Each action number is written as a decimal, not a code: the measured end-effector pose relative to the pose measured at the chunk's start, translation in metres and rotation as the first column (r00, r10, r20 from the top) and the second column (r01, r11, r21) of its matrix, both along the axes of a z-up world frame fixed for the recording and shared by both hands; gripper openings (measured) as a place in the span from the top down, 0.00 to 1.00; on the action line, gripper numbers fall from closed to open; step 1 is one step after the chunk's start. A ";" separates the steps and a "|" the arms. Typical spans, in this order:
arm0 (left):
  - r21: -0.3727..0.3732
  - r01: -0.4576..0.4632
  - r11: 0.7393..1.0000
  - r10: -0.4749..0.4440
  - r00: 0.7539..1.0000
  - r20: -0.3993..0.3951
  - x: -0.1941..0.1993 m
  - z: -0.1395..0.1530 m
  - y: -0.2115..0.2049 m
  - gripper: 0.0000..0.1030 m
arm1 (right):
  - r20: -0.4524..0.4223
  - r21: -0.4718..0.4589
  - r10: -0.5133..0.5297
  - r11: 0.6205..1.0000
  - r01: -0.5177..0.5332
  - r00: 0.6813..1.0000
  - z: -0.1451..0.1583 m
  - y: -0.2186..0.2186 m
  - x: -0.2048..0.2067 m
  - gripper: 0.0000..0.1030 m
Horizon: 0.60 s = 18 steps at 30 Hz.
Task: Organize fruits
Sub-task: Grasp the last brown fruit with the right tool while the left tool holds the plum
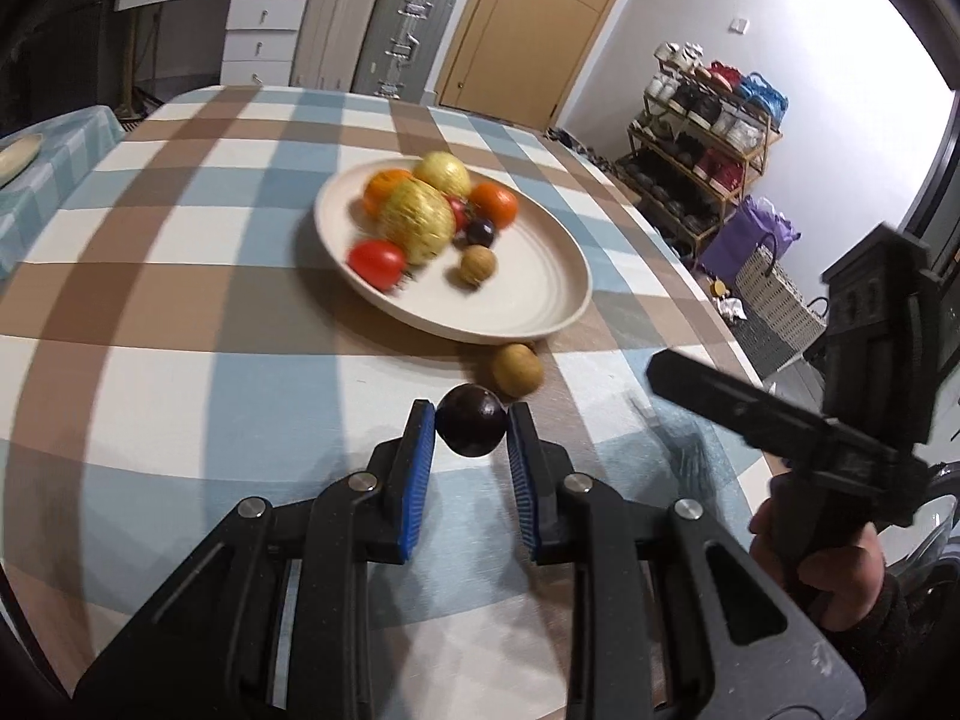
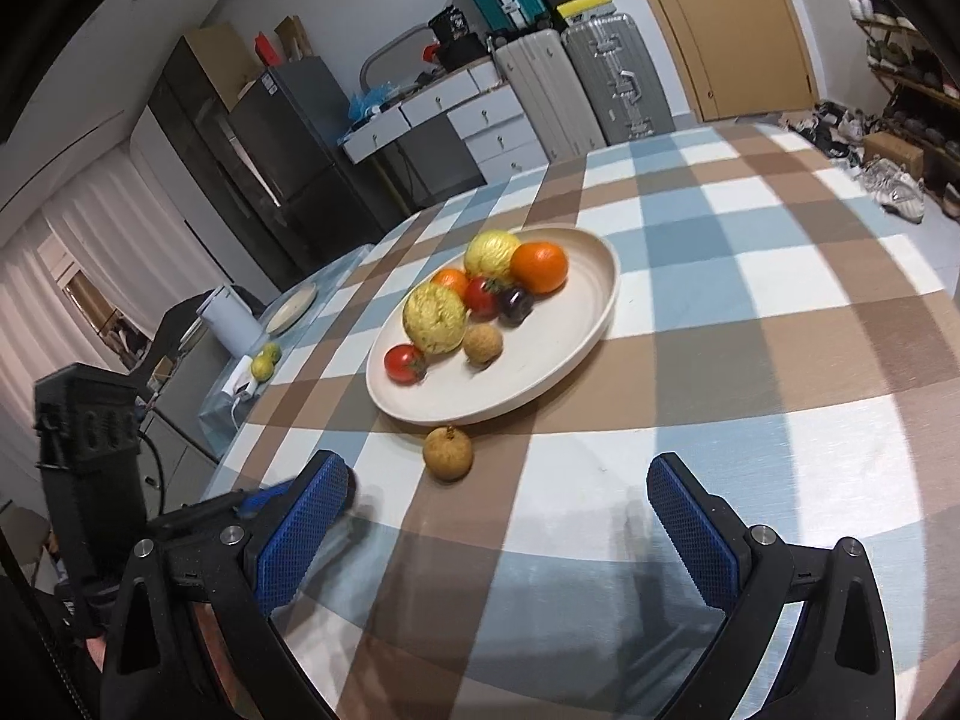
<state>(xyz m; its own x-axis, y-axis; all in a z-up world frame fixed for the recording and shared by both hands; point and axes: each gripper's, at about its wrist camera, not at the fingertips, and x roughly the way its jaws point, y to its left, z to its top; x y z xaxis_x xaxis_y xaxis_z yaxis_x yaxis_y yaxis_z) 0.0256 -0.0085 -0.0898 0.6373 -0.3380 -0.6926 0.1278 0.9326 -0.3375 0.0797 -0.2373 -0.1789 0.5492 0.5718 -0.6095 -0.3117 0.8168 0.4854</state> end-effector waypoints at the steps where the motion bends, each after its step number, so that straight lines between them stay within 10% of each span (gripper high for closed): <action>1: -0.002 -0.007 1.000 0.007 1.000 0.003 -0.002 0.001 0.005 0.79 | -0.009 0.002 0.007 1.000 -0.007 1.000 -0.003 0.004 0.002 0.01; 12: -0.074 -0.034 0.997 0.035 0.999 0.003 -0.011 0.002 0.049 0.79 | -0.045 -0.076 0.089 0.993 -0.092 0.995 -0.013 0.058 0.021 0.05; 18: -0.102 -0.043 0.994 0.043 0.999 0.001 -0.009 -0.002 0.059 0.79 | -0.081 -0.107 0.109 0.987 -0.117 0.991 -0.022 0.069 0.029 0.25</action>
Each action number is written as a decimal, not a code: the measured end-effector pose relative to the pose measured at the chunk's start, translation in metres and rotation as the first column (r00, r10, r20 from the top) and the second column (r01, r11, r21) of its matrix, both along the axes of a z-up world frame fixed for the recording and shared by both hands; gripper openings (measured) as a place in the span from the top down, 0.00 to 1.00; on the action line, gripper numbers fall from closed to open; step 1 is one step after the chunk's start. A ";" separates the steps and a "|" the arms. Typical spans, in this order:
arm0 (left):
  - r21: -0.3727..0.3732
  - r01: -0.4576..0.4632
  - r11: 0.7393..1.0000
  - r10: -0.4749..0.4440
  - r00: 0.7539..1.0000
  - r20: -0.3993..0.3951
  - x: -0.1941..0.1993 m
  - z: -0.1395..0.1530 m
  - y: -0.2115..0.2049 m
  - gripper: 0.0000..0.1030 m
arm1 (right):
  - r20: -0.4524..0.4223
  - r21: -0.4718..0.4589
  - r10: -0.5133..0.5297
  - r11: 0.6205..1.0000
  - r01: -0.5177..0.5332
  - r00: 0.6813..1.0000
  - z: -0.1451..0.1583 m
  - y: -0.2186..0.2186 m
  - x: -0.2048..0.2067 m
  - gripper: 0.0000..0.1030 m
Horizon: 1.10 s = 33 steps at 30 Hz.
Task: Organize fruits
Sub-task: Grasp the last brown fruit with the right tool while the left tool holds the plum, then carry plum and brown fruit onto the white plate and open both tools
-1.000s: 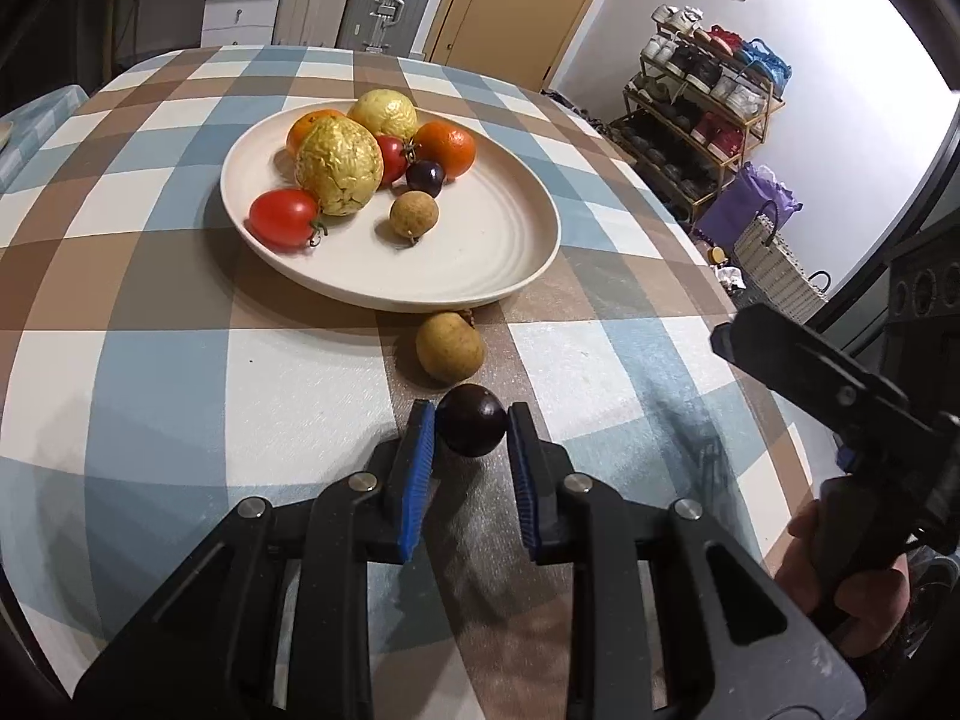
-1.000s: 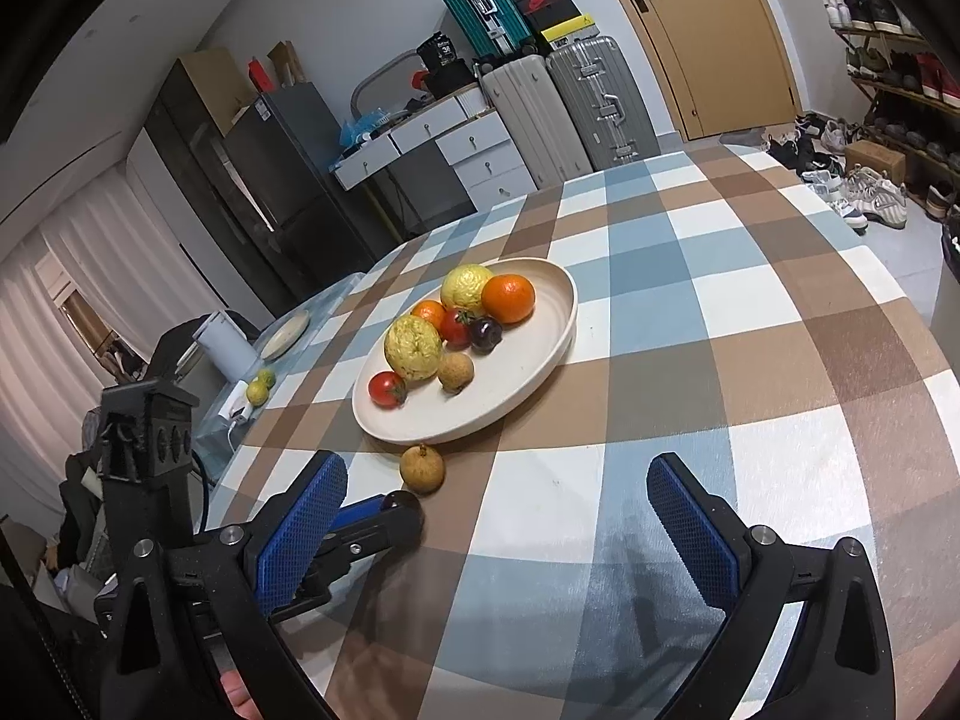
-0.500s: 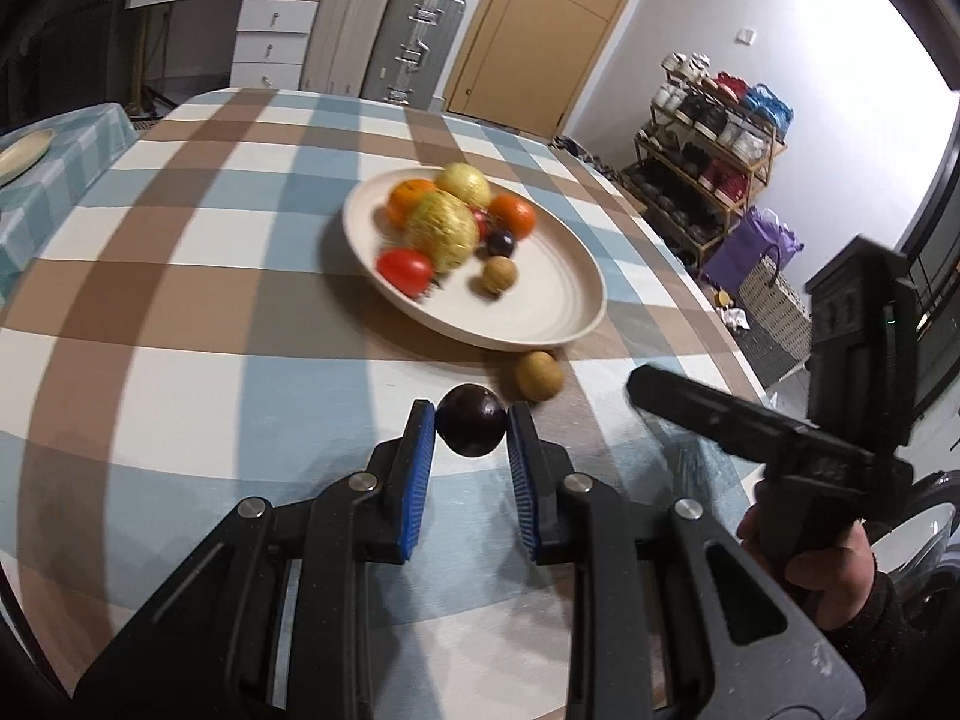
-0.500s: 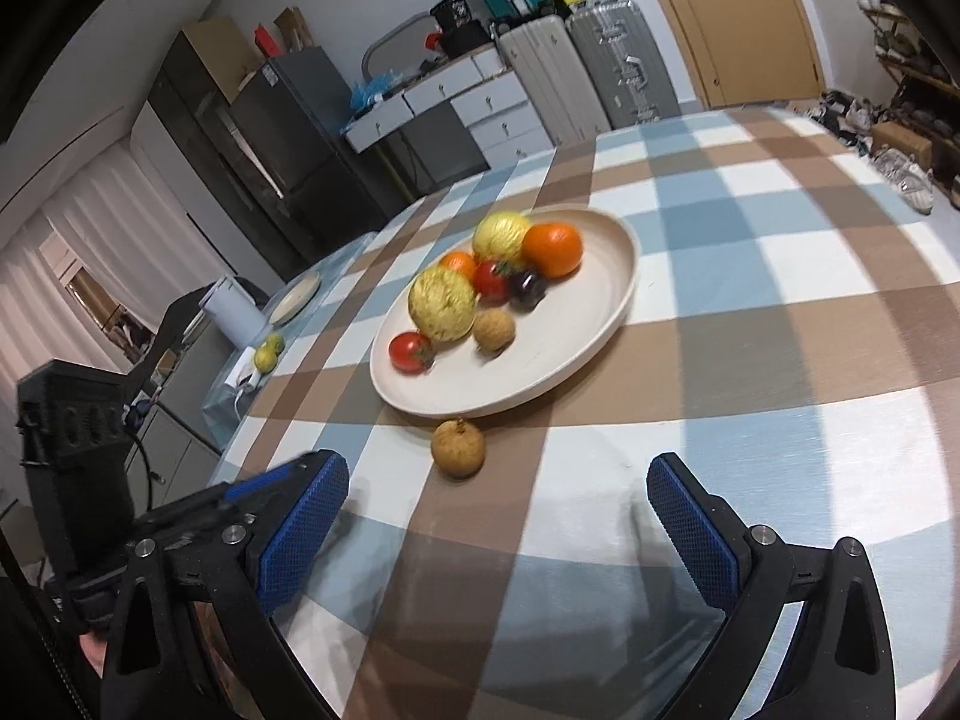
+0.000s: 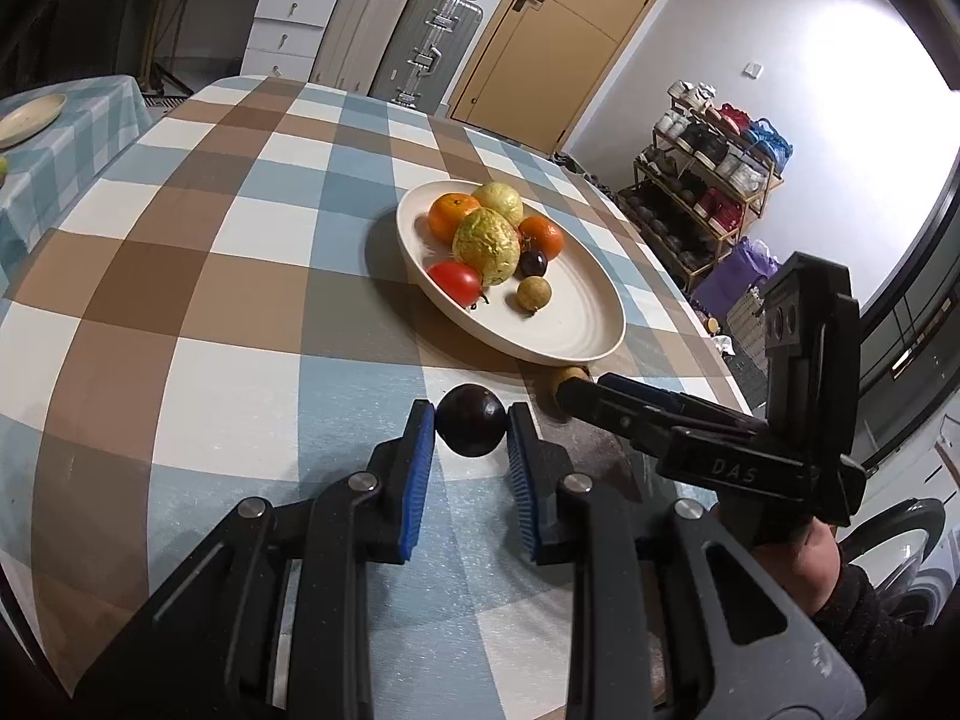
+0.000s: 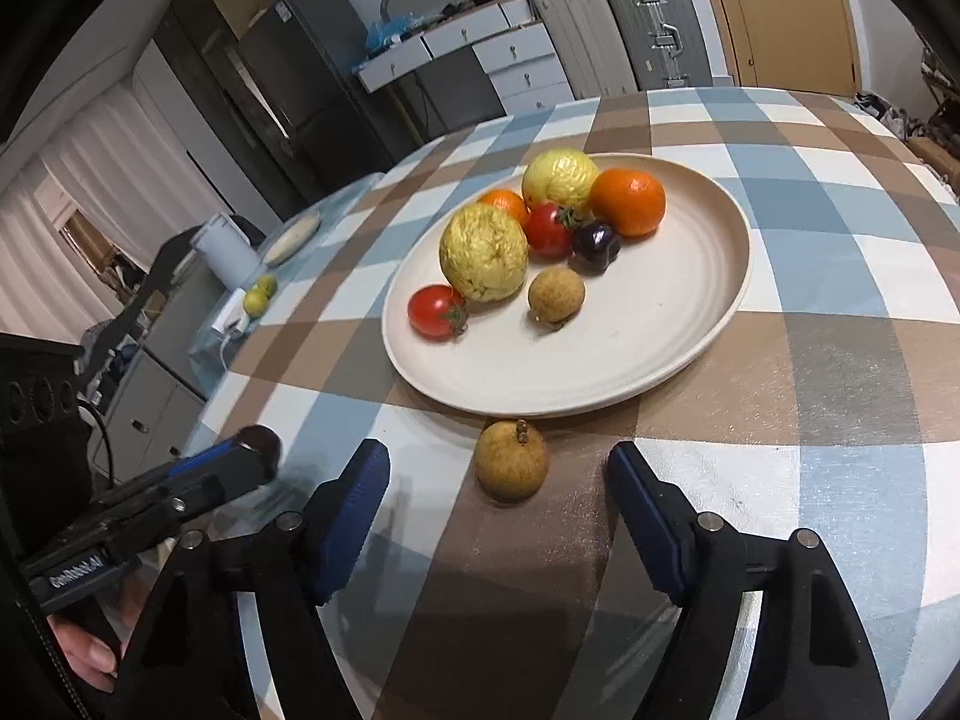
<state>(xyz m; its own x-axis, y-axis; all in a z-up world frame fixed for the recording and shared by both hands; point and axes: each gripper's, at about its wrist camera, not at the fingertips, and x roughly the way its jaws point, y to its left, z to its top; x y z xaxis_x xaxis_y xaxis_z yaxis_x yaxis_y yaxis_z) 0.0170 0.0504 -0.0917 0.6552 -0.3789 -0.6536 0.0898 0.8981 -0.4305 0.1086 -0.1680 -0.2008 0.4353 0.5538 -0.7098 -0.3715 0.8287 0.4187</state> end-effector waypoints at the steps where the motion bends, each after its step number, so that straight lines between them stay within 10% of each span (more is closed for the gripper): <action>1: -0.004 0.001 1.000 -0.001 1.000 -0.003 0.001 -0.001 0.001 0.79 | 0.011 -0.016 -0.002 1.000 0.002 1.000 0.000 0.001 0.000 0.29; 12: -0.026 -0.005 1.000 0.004 1.000 -0.017 0.006 -0.006 0.010 0.79 | 0.052 -0.146 0.028 0.989 -0.021 0.998 -0.002 0.016 -0.005 0.73; 33: 0.009 0.101 0.995 -0.101 0.995 0.013 0.062 0.023 -0.060 0.79 | 0.165 0.005 0.022 1.000 -0.023 0.986 0.037 -0.030 -0.008 0.74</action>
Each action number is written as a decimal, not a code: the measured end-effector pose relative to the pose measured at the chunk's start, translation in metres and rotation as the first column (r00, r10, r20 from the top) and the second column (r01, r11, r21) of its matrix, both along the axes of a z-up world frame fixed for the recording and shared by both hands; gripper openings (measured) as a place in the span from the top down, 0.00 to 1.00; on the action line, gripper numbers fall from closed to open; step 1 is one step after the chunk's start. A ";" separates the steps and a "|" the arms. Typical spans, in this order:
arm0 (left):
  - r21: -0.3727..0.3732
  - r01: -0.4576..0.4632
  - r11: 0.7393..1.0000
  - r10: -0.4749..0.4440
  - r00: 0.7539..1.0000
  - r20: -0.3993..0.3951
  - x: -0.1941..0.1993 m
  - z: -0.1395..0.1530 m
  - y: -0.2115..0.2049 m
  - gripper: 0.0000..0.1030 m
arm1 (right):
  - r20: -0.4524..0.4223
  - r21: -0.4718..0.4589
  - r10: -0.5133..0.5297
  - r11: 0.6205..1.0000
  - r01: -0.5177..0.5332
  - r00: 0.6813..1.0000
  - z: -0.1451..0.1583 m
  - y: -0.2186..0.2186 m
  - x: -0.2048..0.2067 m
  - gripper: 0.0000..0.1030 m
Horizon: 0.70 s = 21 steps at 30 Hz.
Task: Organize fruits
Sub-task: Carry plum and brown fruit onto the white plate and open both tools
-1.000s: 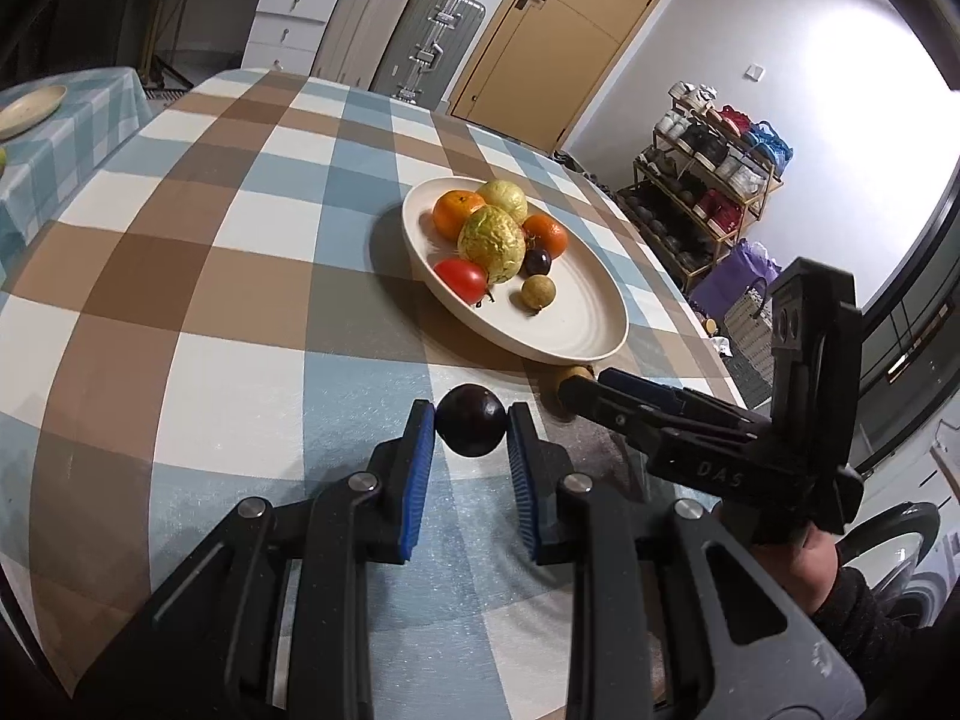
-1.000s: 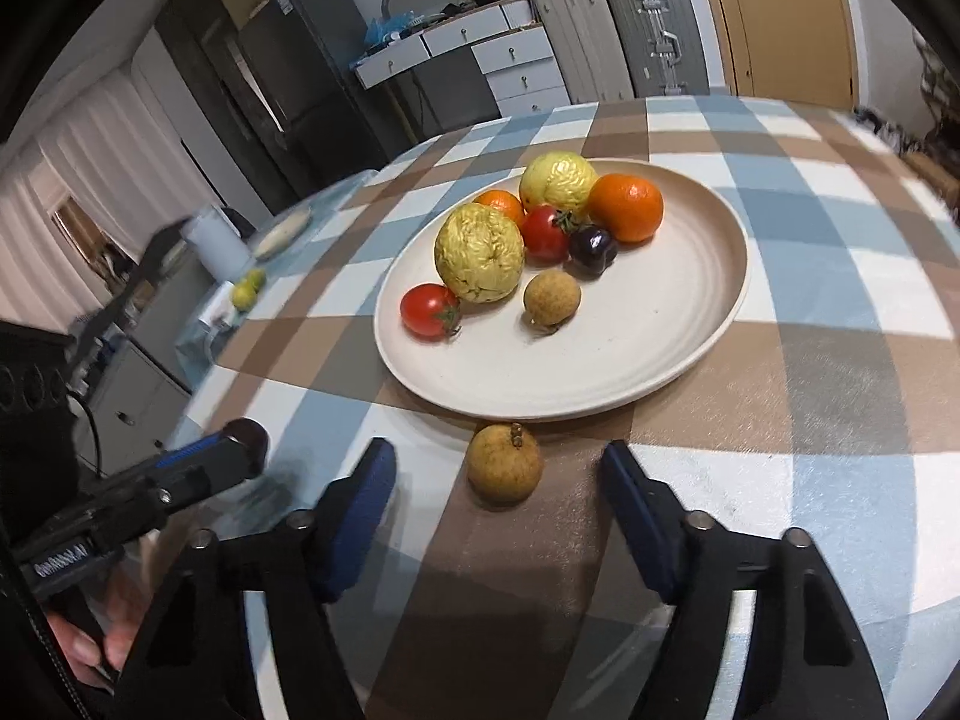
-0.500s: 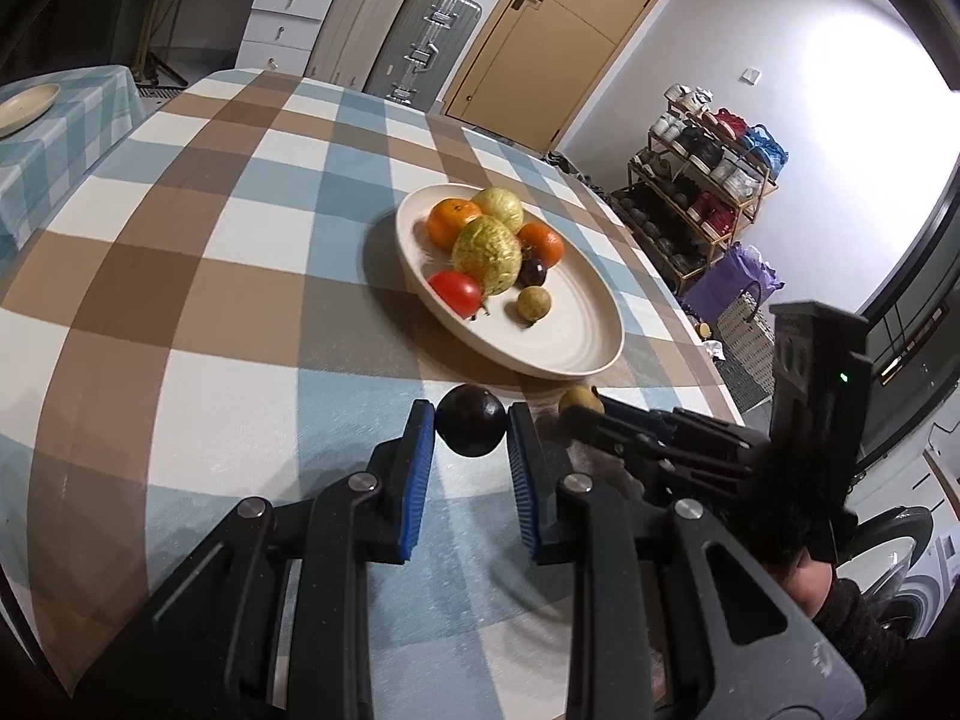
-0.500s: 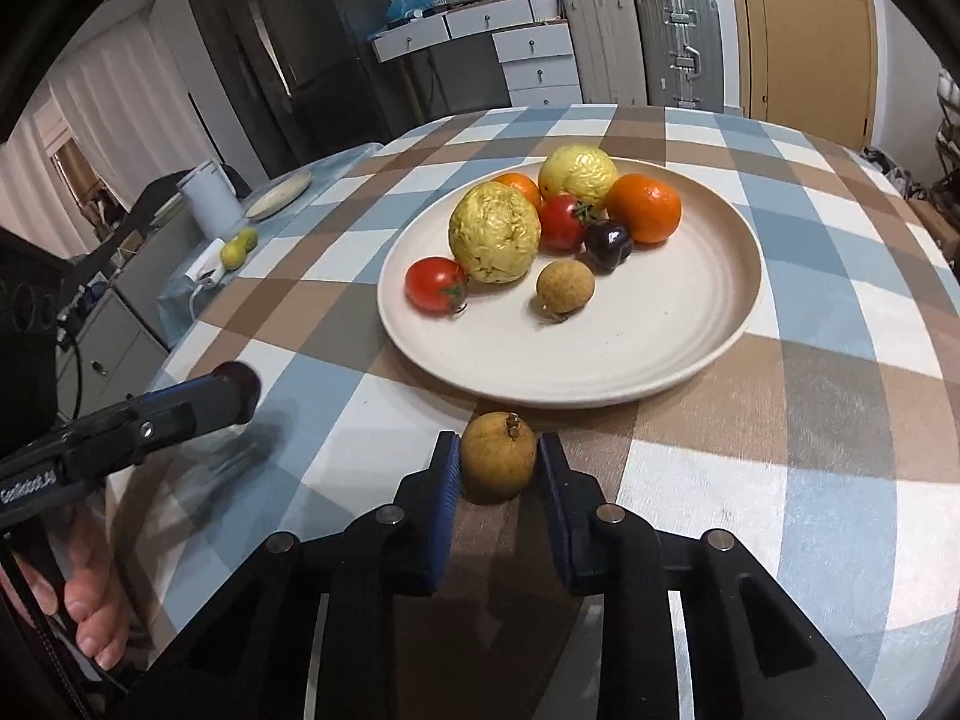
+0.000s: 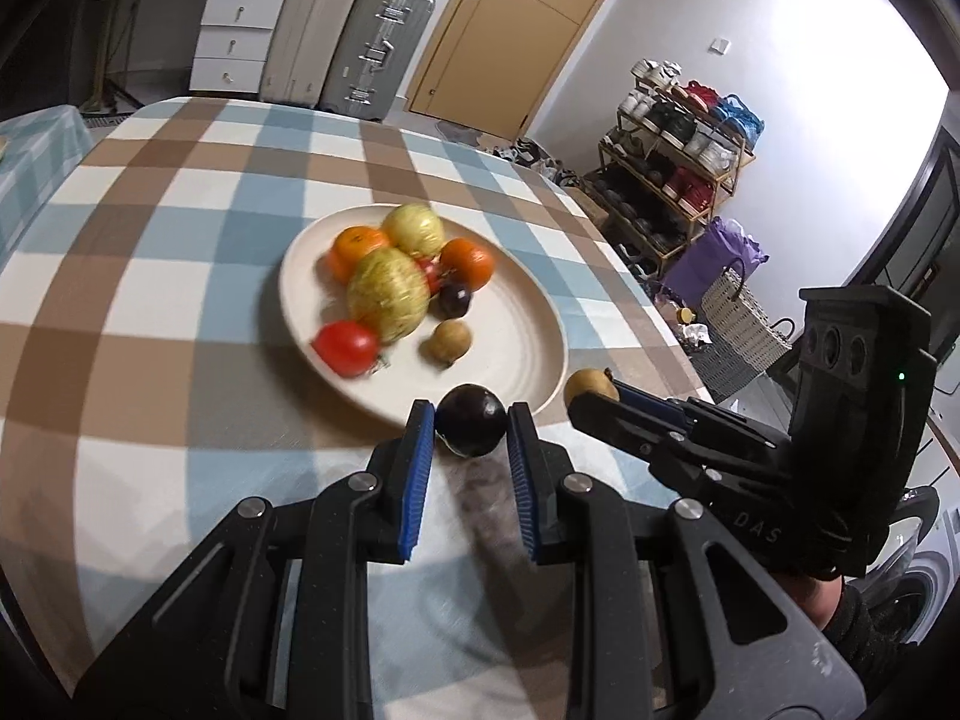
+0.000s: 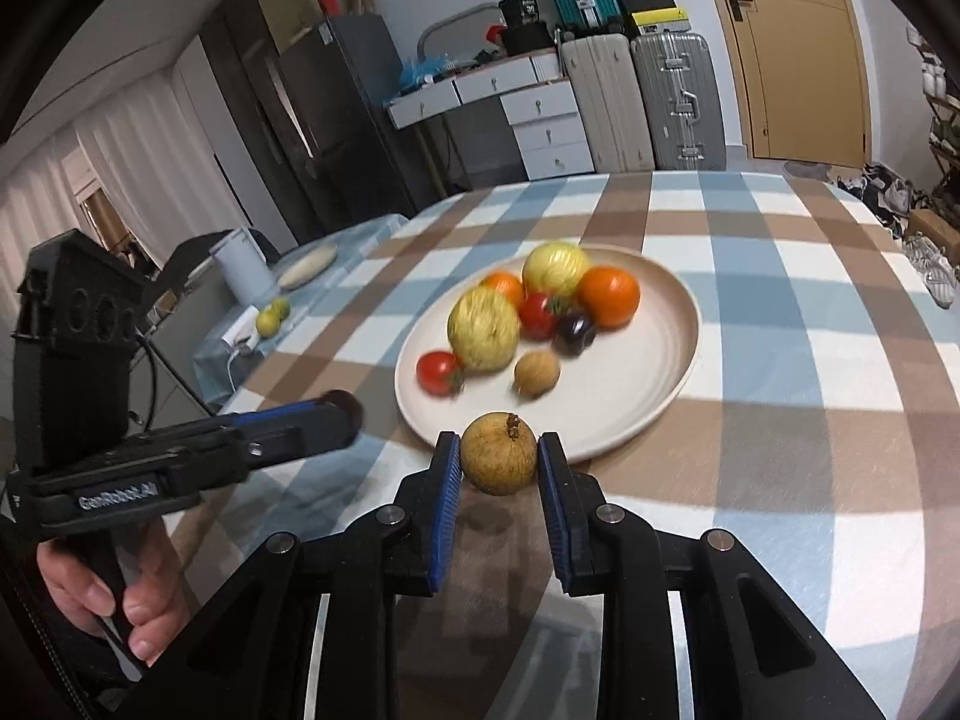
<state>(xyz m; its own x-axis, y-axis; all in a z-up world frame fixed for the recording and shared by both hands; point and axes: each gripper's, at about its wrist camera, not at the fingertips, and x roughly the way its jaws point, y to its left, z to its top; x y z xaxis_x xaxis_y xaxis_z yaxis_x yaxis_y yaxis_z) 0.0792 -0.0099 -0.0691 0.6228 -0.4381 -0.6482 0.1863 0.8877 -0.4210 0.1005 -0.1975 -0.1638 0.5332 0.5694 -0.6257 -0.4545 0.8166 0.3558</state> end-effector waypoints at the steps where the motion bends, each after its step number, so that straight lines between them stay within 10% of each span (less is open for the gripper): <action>1: -0.001 0.002 1.000 -0.002 1.000 0.000 0.004 0.001 -0.003 0.79 | 0.005 0.001 0.001 1.000 -0.001 1.000 0.002 -0.002 0.003 0.74; 21: 0.051 0.057 0.997 -0.053 0.996 -0.071 0.097 -0.017 -0.060 0.79 | -0.033 -0.024 0.035 0.999 -0.036 0.999 0.002 -0.031 0.087 0.74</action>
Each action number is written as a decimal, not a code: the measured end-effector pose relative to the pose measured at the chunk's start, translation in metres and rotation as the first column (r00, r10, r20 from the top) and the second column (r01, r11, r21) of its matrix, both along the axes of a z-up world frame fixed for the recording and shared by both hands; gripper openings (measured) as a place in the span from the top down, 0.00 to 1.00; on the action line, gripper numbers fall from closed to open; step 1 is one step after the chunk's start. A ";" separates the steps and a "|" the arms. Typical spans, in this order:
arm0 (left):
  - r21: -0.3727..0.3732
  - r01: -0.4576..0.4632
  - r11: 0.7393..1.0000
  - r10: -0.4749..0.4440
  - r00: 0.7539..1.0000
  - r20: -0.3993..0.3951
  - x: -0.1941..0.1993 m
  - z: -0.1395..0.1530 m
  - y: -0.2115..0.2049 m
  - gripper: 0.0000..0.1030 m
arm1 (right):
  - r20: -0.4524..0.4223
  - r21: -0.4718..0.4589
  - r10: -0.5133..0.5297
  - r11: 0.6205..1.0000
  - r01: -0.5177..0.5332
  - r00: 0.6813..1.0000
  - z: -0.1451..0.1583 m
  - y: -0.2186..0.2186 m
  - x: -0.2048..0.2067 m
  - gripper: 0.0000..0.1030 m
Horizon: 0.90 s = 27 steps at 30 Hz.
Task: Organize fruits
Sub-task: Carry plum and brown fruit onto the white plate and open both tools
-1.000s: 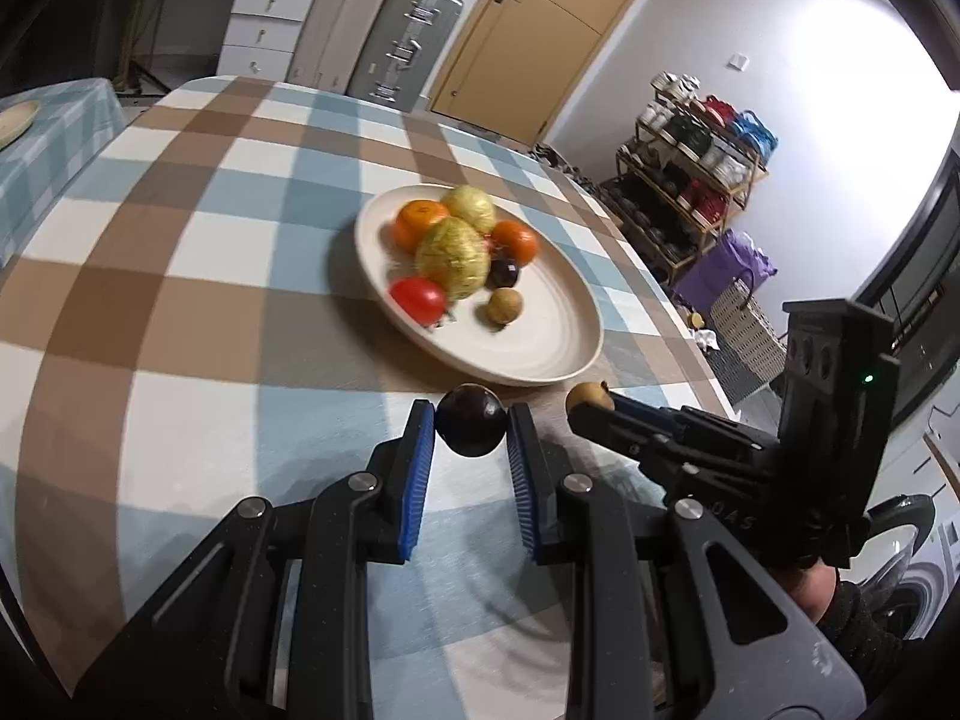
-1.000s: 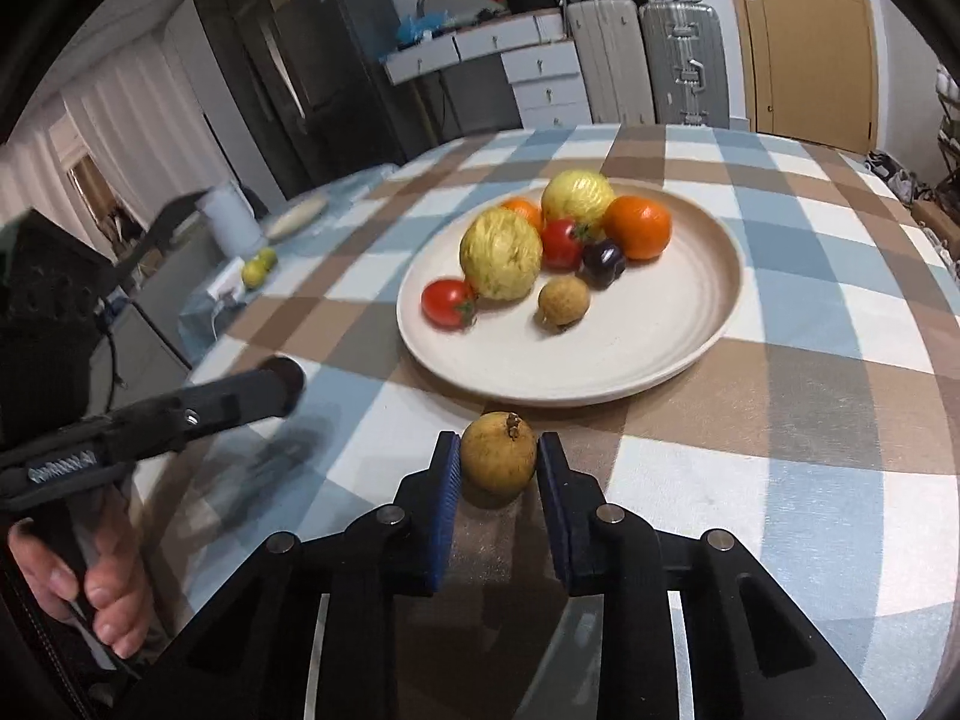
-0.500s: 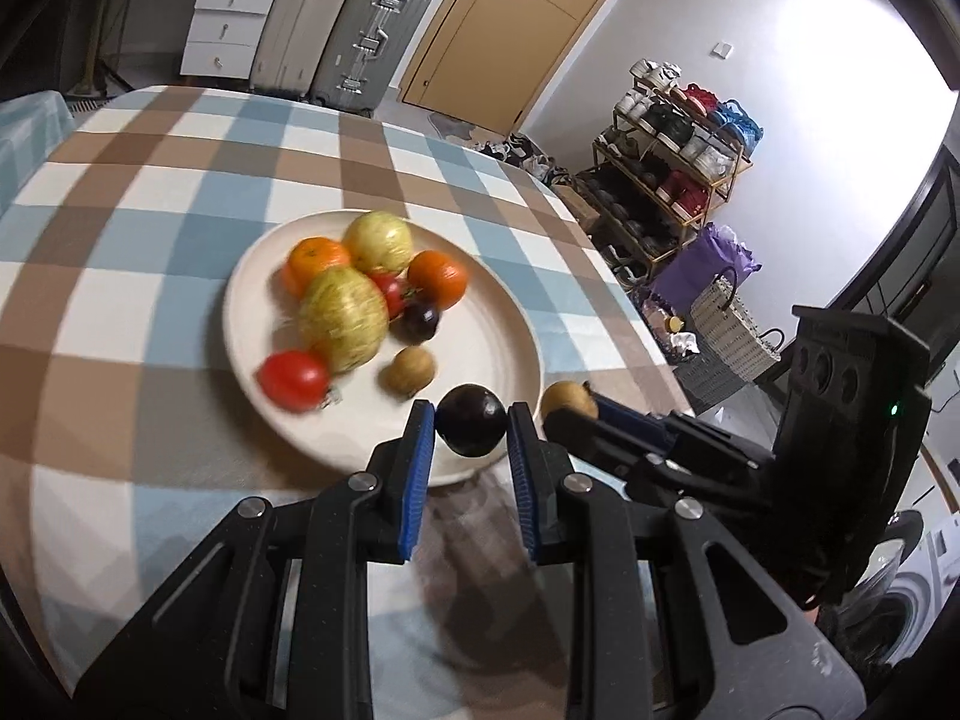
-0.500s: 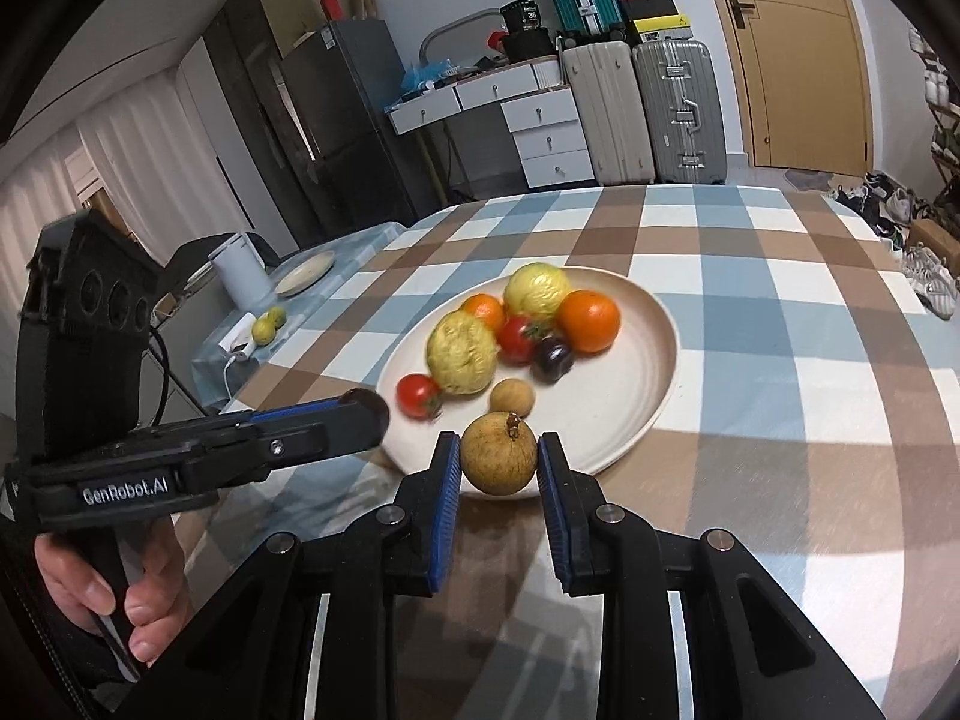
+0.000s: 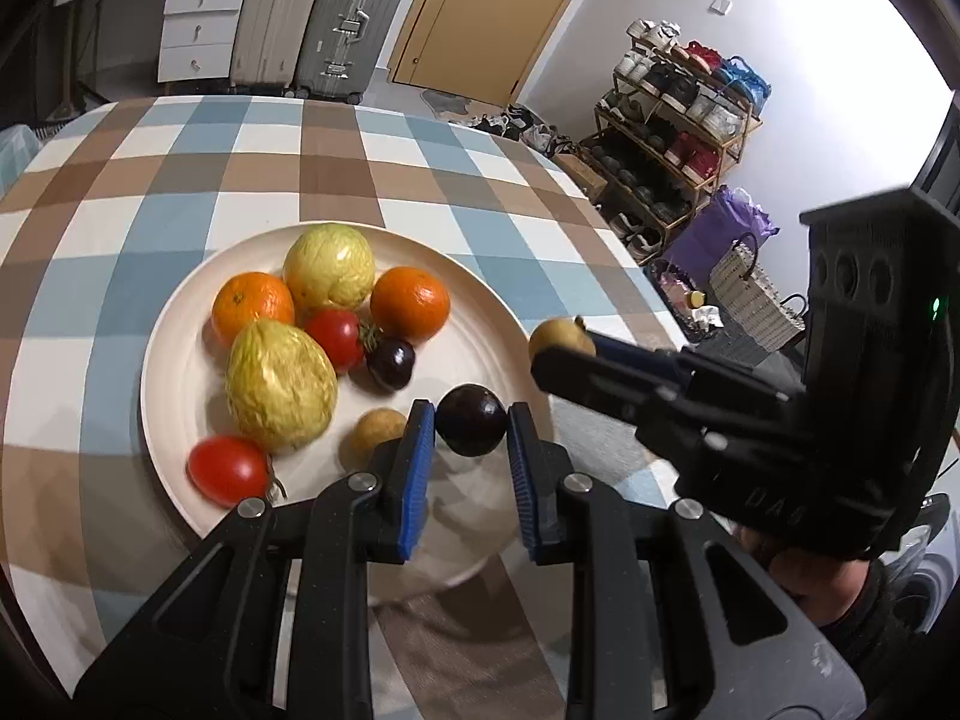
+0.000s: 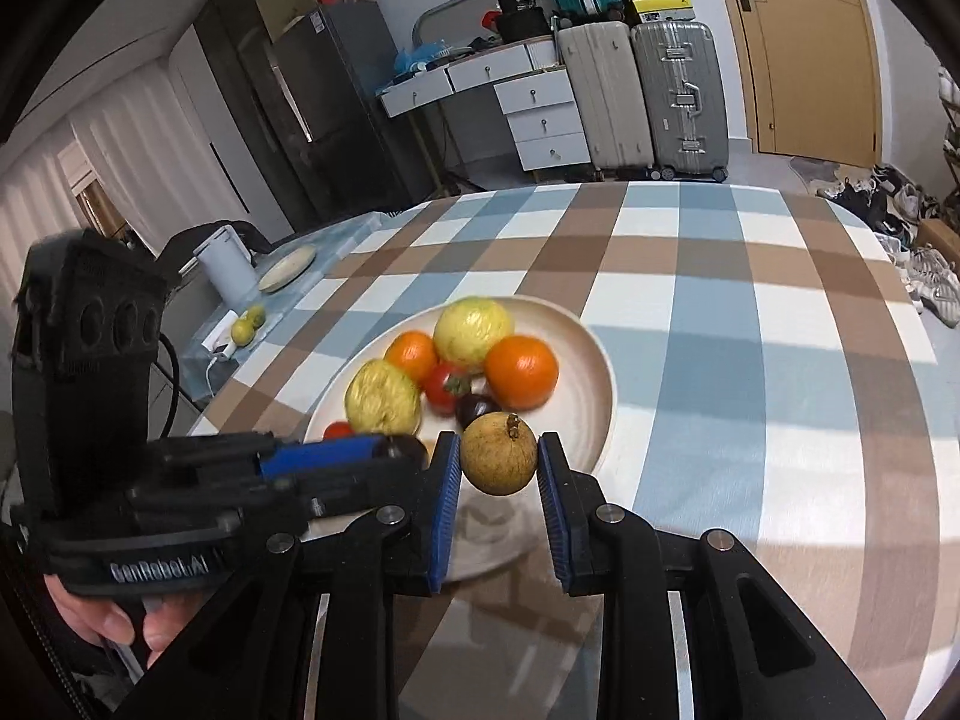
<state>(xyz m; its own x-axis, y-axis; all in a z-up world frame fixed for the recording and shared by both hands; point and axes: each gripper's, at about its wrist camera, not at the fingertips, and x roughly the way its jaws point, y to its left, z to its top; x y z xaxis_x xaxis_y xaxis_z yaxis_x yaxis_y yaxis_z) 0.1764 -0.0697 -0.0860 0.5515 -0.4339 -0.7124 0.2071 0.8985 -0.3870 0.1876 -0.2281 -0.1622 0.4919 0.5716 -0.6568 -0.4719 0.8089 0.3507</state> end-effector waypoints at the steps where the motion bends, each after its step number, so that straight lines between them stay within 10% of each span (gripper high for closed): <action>1: -0.001 0.000 1.000 0.000 1.000 -0.004 0.001 -0.001 0.000 0.79 | 0.001 0.007 0.001 1.000 -0.001 1.000 0.000 0.000 0.004 0.74; 27: -0.024 -0.033 0.999 0.033 0.999 -0.030 0.024 -0.011 0.003 0.78 | -0.053 -0.044 -0.052 0.998 0.050 0.997 -0.010 0.015 0.037 0.71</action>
<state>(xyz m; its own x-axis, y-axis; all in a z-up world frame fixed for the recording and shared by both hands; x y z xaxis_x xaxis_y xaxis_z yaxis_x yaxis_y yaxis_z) 0.1999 -0.0663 -0.0969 0.5445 -0.4333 -0.7182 0.1657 0.8949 -0.4143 0.2248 -0.2131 -0.1718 0.4827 0.5171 -0.7068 -0.4105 0.8465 0.3390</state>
